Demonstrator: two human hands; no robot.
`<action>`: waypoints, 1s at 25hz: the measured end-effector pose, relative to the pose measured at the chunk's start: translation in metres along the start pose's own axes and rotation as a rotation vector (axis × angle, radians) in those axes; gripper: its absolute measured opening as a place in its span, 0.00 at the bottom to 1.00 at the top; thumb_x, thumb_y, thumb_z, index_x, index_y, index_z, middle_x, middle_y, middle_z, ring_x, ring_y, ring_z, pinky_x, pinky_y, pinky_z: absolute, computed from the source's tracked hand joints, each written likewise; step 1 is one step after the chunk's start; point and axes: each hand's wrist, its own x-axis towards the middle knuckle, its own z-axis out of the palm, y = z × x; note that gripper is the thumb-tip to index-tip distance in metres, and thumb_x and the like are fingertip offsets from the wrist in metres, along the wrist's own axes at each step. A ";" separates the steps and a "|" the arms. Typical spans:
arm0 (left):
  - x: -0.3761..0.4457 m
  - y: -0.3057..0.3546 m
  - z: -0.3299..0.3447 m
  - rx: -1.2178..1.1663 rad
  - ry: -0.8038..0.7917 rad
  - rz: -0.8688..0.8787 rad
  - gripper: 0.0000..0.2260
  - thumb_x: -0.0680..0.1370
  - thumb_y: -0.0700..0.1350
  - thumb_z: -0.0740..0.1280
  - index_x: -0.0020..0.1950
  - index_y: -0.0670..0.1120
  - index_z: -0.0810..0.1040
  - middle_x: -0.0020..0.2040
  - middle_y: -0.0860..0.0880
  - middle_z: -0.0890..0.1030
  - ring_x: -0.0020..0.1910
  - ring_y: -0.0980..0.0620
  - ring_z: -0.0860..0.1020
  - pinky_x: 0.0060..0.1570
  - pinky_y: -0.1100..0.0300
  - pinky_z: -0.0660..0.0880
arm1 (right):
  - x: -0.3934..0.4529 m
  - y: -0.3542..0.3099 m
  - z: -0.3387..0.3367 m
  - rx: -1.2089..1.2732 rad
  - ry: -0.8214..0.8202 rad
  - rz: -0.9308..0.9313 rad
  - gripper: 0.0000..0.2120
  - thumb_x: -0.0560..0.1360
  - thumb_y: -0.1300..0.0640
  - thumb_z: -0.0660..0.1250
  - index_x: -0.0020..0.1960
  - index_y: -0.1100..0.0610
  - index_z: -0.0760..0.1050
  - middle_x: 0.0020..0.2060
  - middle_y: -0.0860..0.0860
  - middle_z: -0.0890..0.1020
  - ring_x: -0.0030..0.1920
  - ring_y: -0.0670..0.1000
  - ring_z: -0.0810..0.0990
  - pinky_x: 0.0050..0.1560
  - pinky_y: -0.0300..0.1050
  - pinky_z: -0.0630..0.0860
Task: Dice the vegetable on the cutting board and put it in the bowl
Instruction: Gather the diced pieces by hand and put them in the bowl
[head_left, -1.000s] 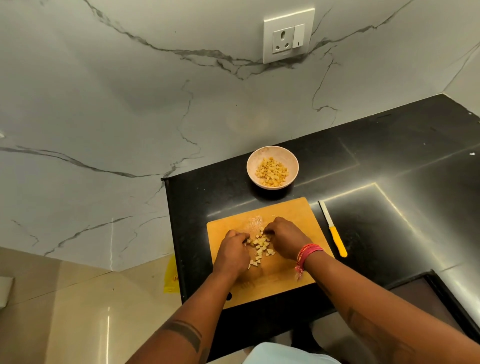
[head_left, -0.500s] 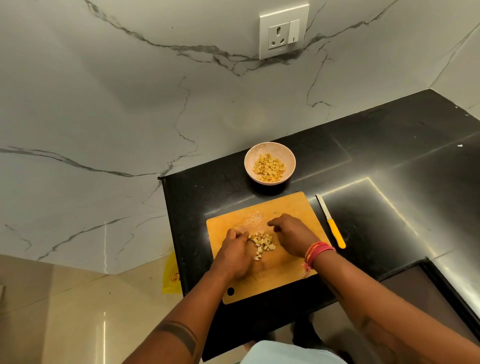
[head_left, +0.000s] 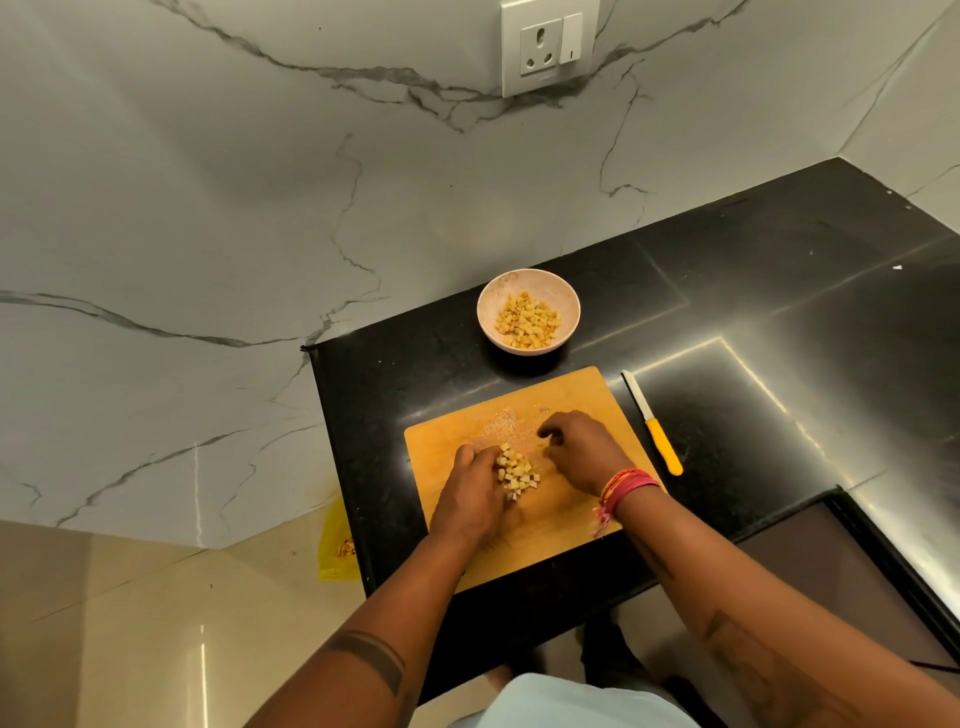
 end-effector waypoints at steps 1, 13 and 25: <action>-0.002 -0.003 0.001 0.008 0.000 -0.010 0.28 0.80 0.46 0.68 0.79 0.51 0.63 0.69 0.51 0.65 0.64 0.51 0.73 0.67 0.55 0.73 | 0.001 0.009 -0.004 -0.005 0.039 0.063 0.15 0.79 0.62 0.68 0.65 0.54 0.79 0.61 0.55 0.79 0.58 0.55 0.79 0.63 0.48 0.77; 0.000 -0.003 0.000 0.093 -0.087 0.015 0.38 0.76 0.47 0.75 0.80 0.48 0.59 0.68 0.50 0.62 0.63 0.50 0.72 0.65 0.55 0.74 | 0.002 -0.013 0.015 -0.088 -0.027 -0.064 0.23 0.79 0.66 0.63 0.73 0.56 0.73 0.64 0.56 0.74 0.61 0.58 0.77 0.66 0.50 0.75; 0.000 -0.002 0.005 0.082 -0.037 0.046 0.36 0.73 0.47 0.77 0.77 0.47 0.64 0.68 0.49 0.63 0.65 0.48 0.72 0.67 0.56 0.72 | -0.010 -0.020 0.024 -0.278 -0.246 -0.264 0.32 0.75 0.57 0.73 0.75 0.57 0.64 0.65 0.60 0.69 0.57 0.63 0.79 0.61 0.55 0.78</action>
